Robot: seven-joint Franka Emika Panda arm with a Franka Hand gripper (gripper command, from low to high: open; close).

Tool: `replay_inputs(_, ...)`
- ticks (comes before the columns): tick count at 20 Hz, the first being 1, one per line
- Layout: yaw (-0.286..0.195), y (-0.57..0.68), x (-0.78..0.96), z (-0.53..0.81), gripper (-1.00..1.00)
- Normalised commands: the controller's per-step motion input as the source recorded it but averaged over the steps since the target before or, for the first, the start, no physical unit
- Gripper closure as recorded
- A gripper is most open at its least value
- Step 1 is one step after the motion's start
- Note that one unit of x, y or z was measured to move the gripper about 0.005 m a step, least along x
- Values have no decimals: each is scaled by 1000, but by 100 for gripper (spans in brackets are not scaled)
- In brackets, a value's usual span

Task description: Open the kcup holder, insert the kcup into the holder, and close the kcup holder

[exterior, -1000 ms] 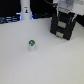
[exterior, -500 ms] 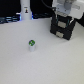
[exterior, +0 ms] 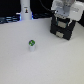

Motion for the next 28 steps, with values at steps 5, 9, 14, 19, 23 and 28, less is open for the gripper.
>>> replay_inputs(5, -33, 31, 443, 42, 100)
replay_inputs(9, -28, -49, 828, 334, 100)
replay_inputs(14, -33, -114, 897, 331, 100)
replay_inputs(19, -46, -143, 938, 229, 100)
replay_inputs(23, -45, -174, 964, 301, 100)
replay_inputs(28, -53, -216, 970, 346, 100)
